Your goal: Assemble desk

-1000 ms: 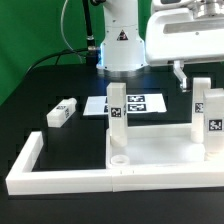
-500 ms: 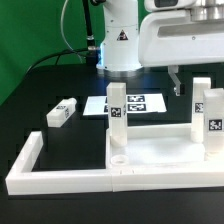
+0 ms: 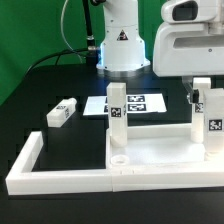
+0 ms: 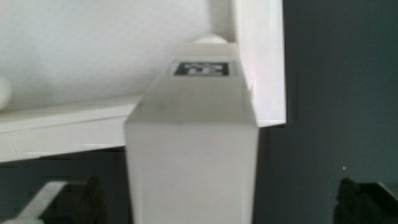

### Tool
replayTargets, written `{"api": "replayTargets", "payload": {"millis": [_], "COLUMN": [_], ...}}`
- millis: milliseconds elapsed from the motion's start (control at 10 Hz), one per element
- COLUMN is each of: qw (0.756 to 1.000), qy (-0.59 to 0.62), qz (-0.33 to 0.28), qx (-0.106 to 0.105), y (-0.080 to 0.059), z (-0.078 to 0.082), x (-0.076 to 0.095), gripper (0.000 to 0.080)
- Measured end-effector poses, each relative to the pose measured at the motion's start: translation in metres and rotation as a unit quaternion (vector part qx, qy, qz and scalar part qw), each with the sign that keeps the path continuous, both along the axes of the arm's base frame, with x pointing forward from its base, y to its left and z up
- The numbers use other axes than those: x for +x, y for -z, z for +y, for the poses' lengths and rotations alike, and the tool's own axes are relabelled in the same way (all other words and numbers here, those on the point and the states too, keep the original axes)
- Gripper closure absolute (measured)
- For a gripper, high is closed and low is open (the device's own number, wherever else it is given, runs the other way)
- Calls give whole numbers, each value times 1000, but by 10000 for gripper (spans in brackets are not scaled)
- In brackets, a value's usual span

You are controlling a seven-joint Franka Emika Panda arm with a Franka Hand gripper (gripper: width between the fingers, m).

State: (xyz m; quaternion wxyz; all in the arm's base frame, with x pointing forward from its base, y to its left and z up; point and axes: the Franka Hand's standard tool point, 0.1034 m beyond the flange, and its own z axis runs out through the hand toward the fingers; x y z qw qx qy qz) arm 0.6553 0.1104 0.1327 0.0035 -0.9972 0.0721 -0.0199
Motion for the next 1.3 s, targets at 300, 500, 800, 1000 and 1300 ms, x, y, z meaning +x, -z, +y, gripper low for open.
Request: {"api": "replayTargets", "payload": {"millis": [300, 500, 800, 1000, 1300], "qw": [1000, 999, 985, 971, 907], "qy": [23, 51, 171, 239, 419], "qz": [-11, -11, -10, -10, -15], "qx": [-1, 1, 6, 8, 26], "y": [8, 8, 8, 8, 10], "z": [6, 5, 2, 0, -10], "x": [-3, -3, -3, -3, -5], "gripper": [151, 274, 511, 511, 511]}}
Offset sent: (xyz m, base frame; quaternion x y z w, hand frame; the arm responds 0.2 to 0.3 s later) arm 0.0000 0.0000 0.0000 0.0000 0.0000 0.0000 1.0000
